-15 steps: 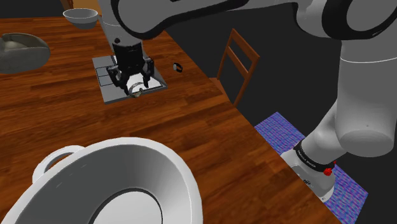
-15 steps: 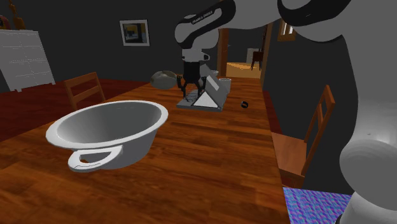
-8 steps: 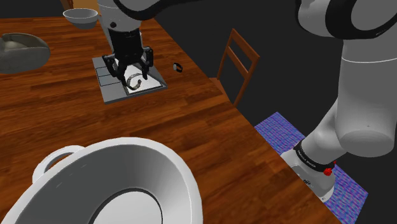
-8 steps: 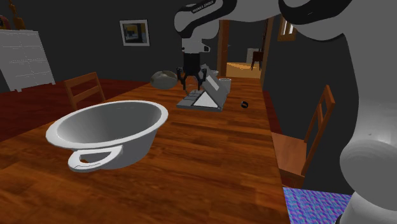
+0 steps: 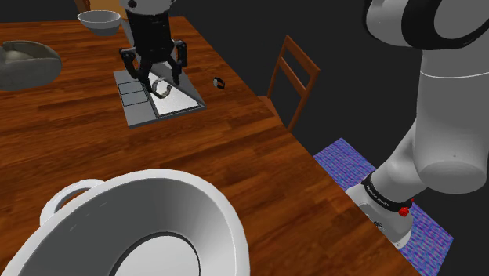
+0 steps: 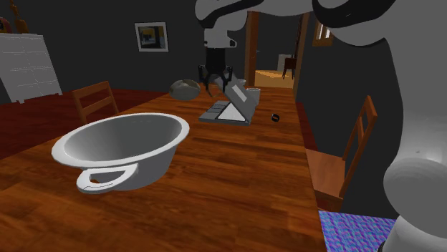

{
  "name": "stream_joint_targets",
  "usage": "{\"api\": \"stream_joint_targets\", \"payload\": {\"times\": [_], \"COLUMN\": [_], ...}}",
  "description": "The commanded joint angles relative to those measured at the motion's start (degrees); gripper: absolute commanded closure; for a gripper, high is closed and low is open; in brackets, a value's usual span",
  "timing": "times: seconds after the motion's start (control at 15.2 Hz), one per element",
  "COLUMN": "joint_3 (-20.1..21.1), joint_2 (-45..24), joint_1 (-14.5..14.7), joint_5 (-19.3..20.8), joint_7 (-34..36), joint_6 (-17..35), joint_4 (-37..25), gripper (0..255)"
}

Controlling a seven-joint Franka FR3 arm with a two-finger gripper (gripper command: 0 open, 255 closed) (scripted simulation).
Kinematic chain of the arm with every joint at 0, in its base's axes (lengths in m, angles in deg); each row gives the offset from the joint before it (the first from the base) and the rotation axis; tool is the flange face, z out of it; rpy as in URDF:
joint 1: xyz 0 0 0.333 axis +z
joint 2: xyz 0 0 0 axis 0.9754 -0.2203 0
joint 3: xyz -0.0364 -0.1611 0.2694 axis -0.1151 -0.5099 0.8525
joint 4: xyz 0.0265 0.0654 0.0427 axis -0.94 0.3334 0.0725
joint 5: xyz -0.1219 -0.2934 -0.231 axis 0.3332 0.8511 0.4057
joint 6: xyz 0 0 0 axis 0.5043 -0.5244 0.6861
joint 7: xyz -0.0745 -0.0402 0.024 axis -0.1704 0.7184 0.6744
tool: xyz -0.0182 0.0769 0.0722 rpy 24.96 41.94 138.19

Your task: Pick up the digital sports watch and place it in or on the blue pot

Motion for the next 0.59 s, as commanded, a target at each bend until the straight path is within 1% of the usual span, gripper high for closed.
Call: {"api": "stream_joint_targets", "payload": {"times": [0.0, 0.46, 0.53], "joint_3": [0.01, -0.12, -0.13], "joint_2": [-0.25, -2.02, -2.04], "joint_1": [0.35, 2.08, 2.1], "joint_5": [0.06, 0.66, 0.67], "joint_7": [-0.01, -0.17, -0.17], "joint_6": [-1.71, -8.3, -8.36], "joint_4": [-1.94, -10.42, -10.51], "gripper": [255, 255, 255]}}
